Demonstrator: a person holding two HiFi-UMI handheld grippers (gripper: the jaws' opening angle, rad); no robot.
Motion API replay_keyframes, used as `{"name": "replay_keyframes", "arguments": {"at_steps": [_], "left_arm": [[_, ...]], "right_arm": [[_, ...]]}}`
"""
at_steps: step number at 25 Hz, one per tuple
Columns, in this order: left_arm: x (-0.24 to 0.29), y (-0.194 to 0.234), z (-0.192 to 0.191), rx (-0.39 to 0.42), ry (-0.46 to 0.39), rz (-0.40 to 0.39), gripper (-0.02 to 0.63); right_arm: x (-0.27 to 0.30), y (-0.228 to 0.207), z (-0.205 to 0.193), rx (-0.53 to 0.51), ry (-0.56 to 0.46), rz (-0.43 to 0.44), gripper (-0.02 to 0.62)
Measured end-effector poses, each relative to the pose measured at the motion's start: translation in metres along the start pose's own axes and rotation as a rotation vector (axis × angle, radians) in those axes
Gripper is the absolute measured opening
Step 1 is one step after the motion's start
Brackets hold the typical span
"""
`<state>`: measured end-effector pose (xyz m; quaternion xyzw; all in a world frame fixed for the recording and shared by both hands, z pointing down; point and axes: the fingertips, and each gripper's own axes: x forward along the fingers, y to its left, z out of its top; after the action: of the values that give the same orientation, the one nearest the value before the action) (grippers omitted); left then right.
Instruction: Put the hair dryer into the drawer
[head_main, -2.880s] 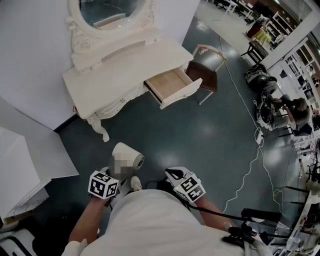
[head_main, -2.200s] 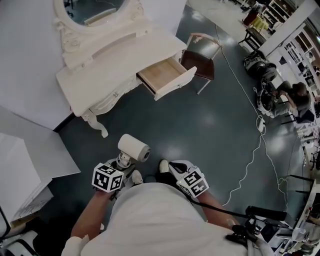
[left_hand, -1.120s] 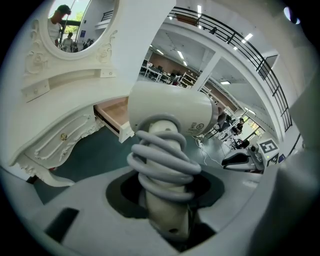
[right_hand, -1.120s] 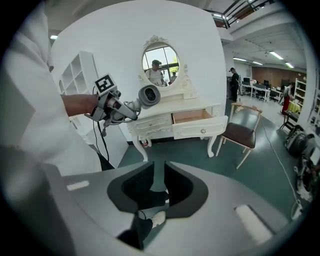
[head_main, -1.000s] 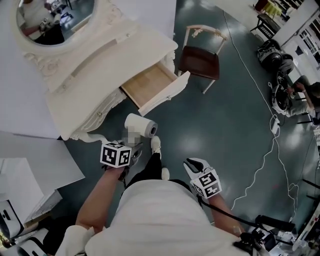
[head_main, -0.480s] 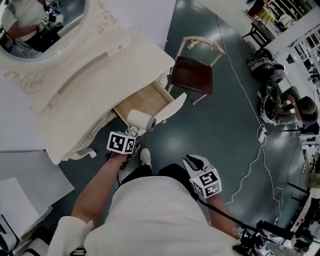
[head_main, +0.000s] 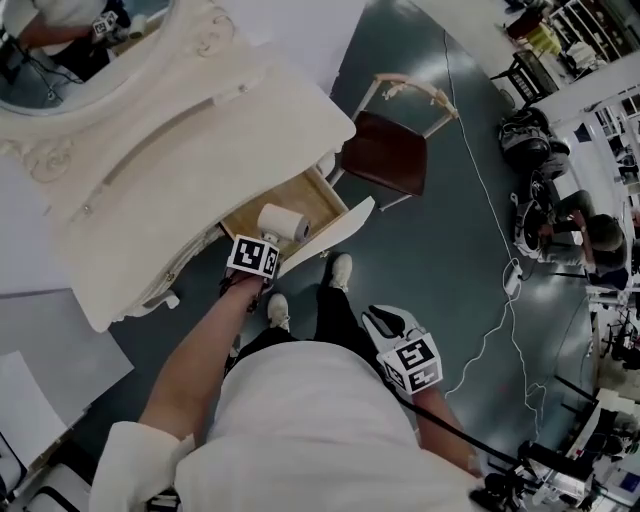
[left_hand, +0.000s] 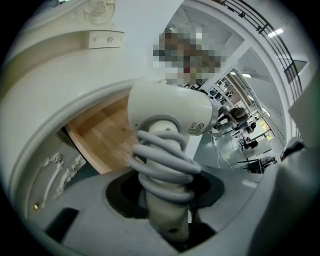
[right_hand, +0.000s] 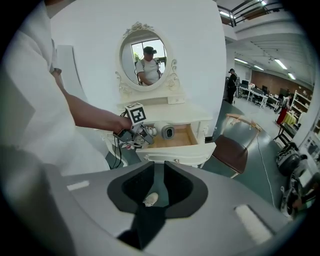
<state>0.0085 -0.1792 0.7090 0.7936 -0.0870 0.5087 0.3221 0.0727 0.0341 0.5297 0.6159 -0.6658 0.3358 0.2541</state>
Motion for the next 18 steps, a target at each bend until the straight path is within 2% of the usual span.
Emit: {"name": "replay_keyframes", "arguments": {"at_steps": [6, 18], "left_arm": [[0.037, 0.018, 0.023, -0.052, 0.033, 0.064, 0.191], [0.095, 0.029, 0.082, -0.185, 0.048, 0.190, 0.190]], "right_arm": [[0.025, -0.044, 0.016, -0.035, 0.023, 0.065, 0.063], [0.054, -0.191, 0.056, -0.104, 0.078, 0.198, 0.061]]}}
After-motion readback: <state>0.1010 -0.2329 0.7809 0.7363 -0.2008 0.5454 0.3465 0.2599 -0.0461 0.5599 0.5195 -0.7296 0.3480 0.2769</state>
